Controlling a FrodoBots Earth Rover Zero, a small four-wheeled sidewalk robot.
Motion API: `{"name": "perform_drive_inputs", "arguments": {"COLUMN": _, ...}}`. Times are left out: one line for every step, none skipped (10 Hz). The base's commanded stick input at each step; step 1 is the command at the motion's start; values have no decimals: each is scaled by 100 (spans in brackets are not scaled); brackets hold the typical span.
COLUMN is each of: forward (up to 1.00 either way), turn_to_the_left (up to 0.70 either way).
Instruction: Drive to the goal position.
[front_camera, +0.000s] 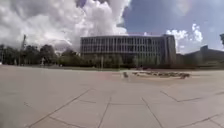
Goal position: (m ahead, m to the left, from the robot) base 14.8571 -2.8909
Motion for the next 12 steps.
{"name": "perform_drive_inputs", "arguments": {"forward": 100, "turn_to_the_left": -40}}
{"name": "perform_drive_inputs", "arguments": {"forward": 100, "turn_to_the_left": -23}}
{"name": "perform_drive_inputs", "arguments": {"forward": 100, "turn_to_the_left": 0}}
{"name": "perform_drive_inputs", "arguments": {"forward": 100, "turn_to_the_left": 0}}
{"name": "perform_drive_inputs", "arguments": {"forward": 100, "turn_to_the_left": 0}}
{"name": "perform_drive_inputs", "arguments": {"forward": 100, "turn_to_the_left": 0}}
{"name": "perform_drive_inputs", "arguments": {"forward": 100, "turn_to_the_left": 0}}
{"name": "perform_drive_inputs", "arguments": {"forward": 100, "turn_to_the_left": 0}}
{"name": "perform_drive_inputs", "arguments": {"forward": 100, "turn_to_the_left": 0}}
{"name": "perform_drive_inputs", "arguments": {"forward": 100, "turn_to_the_left": 0}}
{"name": "perform_drive_inputs", "arguments": {"forward": 100, "turn_to_the_left": 0}}
{"name": "perform_drive_inputs", "arguments": {"forward": 100, "turn_to_the_left": 0}}
